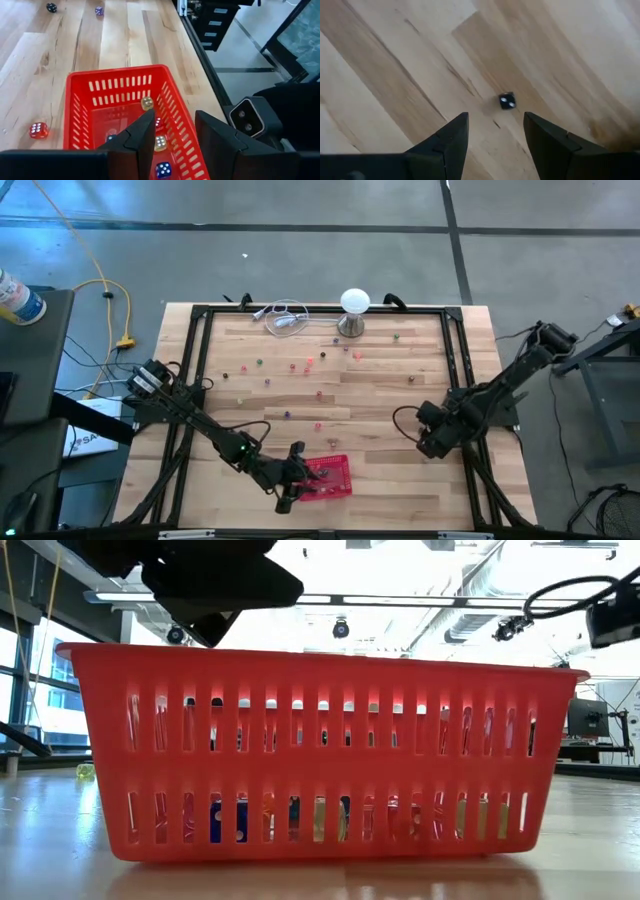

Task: Pick & Place Dice
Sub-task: Put the black dice into the red bin

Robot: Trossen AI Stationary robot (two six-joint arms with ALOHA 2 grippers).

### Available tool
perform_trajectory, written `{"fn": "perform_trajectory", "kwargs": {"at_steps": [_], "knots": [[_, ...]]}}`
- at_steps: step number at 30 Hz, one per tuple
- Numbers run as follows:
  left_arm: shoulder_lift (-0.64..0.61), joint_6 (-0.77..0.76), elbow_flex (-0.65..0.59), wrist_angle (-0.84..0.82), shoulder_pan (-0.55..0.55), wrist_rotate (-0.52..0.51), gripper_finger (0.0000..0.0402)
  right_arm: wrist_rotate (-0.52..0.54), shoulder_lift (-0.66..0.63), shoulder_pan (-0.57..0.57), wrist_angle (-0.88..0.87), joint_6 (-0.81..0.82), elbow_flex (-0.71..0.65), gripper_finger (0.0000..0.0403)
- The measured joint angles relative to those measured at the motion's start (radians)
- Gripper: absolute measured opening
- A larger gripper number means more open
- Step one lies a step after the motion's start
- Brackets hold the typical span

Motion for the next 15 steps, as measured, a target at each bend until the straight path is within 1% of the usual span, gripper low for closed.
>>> {"fn": "perform_trajectory", "kwargs": {"at_steps": [2, 7, 11, 15], "knots": [[0.0, 0.0, 0.0, 0.0, 0.001, 0.0, 0.0134, -0.003, 0.001, -0.007, 0.032, -0.042, -0.015, 0.0181], [0.0, 0.0, 0.0, -0.007, 0.0, 0.001, 0.0134, -0.002, 0.014, -0.021, 0.021, -0.142, -0.019, 0.0181], [0.0, 0.0, 0.0, -0.014, 0.0, 0.008, 0.0134, -0.002, 0.027, -0.05, 0.009, -0.149, -0.018, 0.0181], [0.0, 0.006, 0.0, -0.024, -0.004, 0.006, 0.0134, -0.044, 0.049, -0.096, 0.004, -0.15, -0.018, 0.0181]]}}
